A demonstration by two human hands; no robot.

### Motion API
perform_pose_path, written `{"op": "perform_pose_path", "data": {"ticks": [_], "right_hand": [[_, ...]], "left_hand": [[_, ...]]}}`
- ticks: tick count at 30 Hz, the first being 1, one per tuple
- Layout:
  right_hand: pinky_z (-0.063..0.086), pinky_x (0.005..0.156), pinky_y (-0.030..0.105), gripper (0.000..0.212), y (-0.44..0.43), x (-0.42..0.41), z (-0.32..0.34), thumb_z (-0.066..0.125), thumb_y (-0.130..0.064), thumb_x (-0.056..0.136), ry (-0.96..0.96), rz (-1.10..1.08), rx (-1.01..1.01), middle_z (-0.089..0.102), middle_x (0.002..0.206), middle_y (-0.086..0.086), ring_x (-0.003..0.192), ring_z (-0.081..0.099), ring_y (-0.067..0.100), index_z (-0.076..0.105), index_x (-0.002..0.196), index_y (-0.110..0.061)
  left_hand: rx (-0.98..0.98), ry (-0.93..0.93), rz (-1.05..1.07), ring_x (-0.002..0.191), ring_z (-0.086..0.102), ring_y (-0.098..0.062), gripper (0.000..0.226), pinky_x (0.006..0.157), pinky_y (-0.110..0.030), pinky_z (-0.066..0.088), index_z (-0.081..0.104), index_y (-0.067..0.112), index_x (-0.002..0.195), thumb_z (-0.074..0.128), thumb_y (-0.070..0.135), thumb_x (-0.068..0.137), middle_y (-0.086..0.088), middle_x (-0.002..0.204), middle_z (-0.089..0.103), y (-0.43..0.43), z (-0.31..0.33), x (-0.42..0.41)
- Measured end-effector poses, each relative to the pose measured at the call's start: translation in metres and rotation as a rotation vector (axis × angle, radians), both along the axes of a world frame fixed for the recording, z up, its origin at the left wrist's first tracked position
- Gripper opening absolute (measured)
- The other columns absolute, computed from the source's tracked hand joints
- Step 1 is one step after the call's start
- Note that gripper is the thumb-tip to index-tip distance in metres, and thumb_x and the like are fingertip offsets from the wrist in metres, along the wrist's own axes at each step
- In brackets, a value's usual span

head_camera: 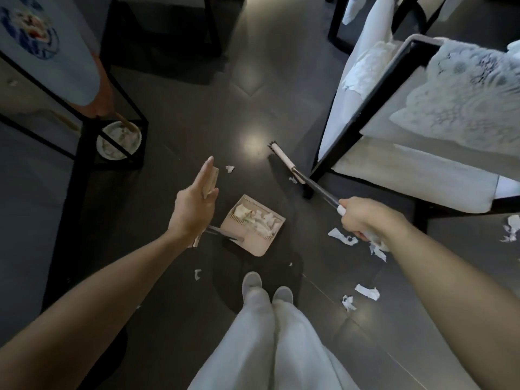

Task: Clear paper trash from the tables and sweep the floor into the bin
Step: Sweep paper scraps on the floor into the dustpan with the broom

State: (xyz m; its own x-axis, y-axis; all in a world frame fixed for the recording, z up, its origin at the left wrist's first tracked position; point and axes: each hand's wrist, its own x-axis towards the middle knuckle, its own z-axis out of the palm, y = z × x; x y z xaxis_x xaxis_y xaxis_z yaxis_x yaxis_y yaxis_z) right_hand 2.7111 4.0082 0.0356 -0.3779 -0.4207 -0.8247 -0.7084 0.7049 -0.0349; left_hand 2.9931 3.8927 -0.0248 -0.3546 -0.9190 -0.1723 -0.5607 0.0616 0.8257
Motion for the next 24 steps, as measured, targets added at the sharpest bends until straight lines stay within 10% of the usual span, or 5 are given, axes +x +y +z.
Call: {"op": "perform_pose_path", "data": {"ticks": [6,10,13,19,24], "right_hand": [[0.042,0.053,0.027,0.062,0.004,0.018,-0.014,0.051,0.005,0.083,-0.299,-0.196,0.067,0.052,0.062,0.010,0.054,0.050,0.023,0.043,0.140,-0.018],[0.034,0.038,0.016,0.073,0.021,0.003,-0.001,0.050,0.003,0.087,-0.416,-0.337,0.126,0.046,0.043,0.000,0.032,0.037,0.009,0.035,0.144,-0.040],[0.038,0.040,0.017,0.075,0.020,-0.002,0.021,0.052,0.001,0.085,-0.404,-0.272,0.099,0.050,0.044,0.000,0.034,0.042,0.010,0.035,0.144,-0.041],[0.047,0.046,0.022,0.083,-0.022,0.018,0.049,0.050,-0.006,0.077,-0.242,0.062,0.042,0.059,0.049,0.003,0.038,0.052,0.016,0.026,0.148,-0.040],[0.048,0.053,0.031,0.072,-0.079,0.034,0.042,0.050,-0.001,0.082,-0.200,0.120,-0.033,0.057,0.056,0.011,0.050,0.052,0.025,0.033,0.148,-0.025]], "left_hand": [[0.070,0.102,0.091,0.122,0.046,0.006,0.068,0.106,-0.036,0.042,0.030,0.036,0.147,0.052,0.000,0.093,0.012,0.141,0.045,-0.015,0.000,-0.039],[0.105,0.125,0.081,0.110,0.042,0.026,0.070,0.091,-0.004,0.040,0.029,0.037,0.147,0.051,-0.001,0.093,0.012,0.144,0.042,-0.026,-0.002,-0.035],[0.105,0.108,0.082,0.102,0.035,0.034,0.070,0.098,-0.010,0.040,0.027,0.041,0.146,0.051,0.002,0.094,0.013,0.145,0.041,-0.031,0.002,-0.022],[0.046,0.019,0.217,0.116,0.057,-0.026,0.068,0.097,-0.049,0.049,0.023,0.041,0.148,0.053,0.010,0.095,-0.002,0.145,0.044,-0.028,0.011,0.014],[0.077,0.010,0.295,0.110,0.060,-0.035,0.067,0.091,-0.055,0.050,0.023,0.041,0.148,0.051,0.010,0.096,-0.005,0.139,0.049,-0.039,0.012,0.045]]}}
